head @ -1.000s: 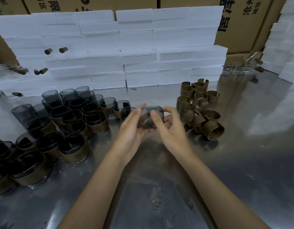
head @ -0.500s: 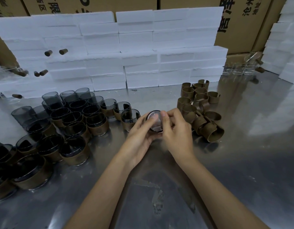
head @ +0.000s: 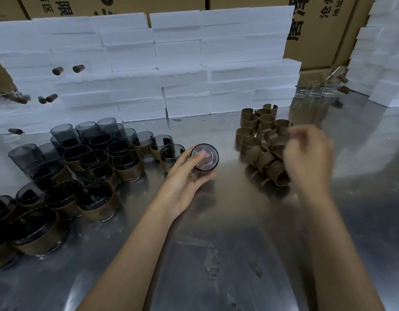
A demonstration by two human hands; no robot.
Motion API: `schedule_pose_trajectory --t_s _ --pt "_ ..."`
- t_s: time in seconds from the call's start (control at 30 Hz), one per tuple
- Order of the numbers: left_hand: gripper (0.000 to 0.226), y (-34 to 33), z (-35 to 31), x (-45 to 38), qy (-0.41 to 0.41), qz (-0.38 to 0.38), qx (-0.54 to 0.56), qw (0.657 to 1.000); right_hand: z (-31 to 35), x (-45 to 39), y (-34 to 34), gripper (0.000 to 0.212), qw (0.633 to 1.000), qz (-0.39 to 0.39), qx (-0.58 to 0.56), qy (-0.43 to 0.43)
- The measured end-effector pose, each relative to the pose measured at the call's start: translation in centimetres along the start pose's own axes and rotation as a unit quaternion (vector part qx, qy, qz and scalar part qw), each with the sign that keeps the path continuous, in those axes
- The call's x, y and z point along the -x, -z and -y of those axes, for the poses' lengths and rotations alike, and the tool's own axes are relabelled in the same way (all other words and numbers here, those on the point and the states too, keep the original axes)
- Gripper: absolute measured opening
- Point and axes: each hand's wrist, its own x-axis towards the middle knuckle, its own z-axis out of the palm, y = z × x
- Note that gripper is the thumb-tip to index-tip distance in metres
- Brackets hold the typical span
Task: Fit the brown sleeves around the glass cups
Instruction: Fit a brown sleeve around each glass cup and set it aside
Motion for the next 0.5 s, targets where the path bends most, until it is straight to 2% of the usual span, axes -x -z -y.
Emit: schedule_pose_trajectory --t_s 0.1,0.2,0.23,0.33,0.37,0.5 --pt "0.054 0.3 0.1 -0.4 0.006 0.024 -0.012 1.0 -2.8 -0.7 2.5 0.04 0.984 0.12 0.034 -0.124" --pt "0.058 0.4 0.3 -0.7 0.002 0.041 -0.021 0.999 -4.5 -0.3 2.7 0.045 0.955 0.252 0.046 -0.146" --pt "0.057 0.5 0.3 -0.7 -0.001 0.047 -0.023 0.999 -4.6 -0.1 2.5 0.043 0.956 0.254 0.042 -0.139" --pt "0.037 0.6 0.3 -0.6 -0.006 0.06 -0.022 0.998 -4.2 0.2 1.9 0.025 0.98 0.162 0.03 -0.11" --pt "0.033 0.7 0.2 -0.5 -0.008 0.063 -0.024 0.998 -3.9 0.3 1.8 0.025 0.986 0.138 0.026 -0.093" --pt "0.039 0.5 0.3 0.0 -0.013 0.066 -0.043 0.997 -2.0 1.2 0.9 0.023 0.994 0.109 -0.024 0.015"
